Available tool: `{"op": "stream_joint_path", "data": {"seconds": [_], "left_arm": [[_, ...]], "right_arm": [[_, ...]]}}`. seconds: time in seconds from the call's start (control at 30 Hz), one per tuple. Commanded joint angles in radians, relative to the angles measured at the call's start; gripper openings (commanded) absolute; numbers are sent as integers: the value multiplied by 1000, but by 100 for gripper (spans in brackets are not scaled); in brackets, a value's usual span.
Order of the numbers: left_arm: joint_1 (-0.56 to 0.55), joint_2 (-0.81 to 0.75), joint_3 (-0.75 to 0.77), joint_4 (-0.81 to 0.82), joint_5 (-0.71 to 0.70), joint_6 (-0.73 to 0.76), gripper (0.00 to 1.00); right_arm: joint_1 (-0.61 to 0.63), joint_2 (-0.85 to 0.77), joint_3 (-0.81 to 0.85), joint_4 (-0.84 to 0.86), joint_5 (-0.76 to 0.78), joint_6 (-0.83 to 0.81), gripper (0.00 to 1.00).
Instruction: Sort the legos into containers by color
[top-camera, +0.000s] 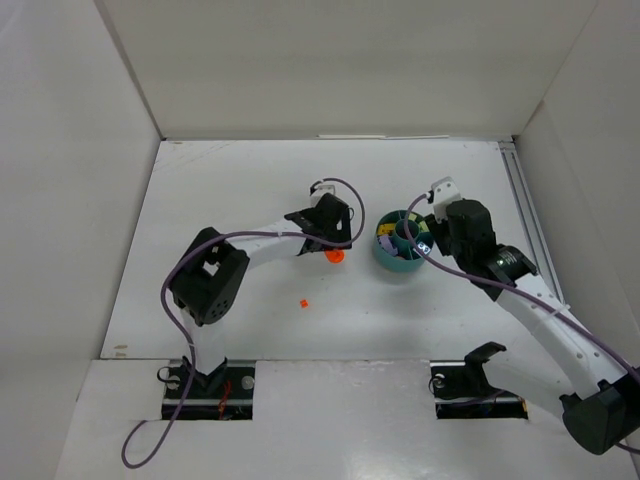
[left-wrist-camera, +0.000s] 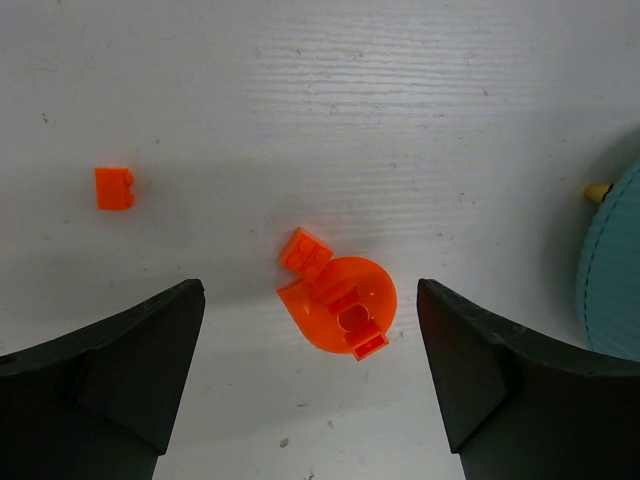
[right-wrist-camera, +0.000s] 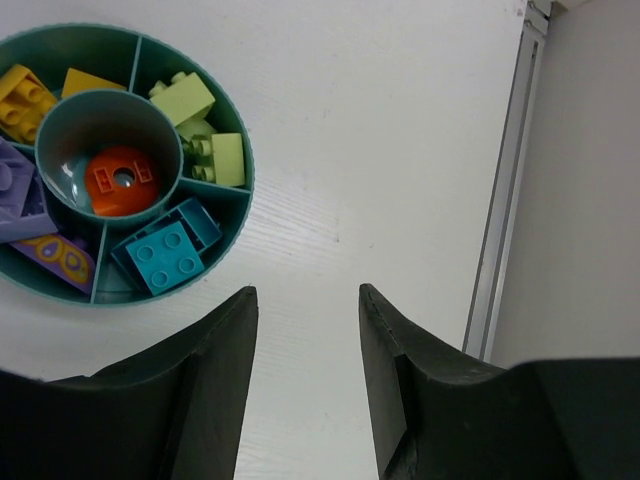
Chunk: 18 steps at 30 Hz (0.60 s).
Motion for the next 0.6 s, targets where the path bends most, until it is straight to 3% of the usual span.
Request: {"op": "stream_joint_path", "data": {"seconds": [0.0,0.3,0.57], "left_arm": [[-17,24,94,-79,-44,-7,84],[-50,125,174,-189,-128,-61,78],[-50,168,206,-209,-119,-70,69]], "right_arm": [[-24,-44,-15,48,-30,-3,50],[-64,-55,-33,75,-63,-23,52],[-73,-55,-43,85,-73,-23,52]]}}
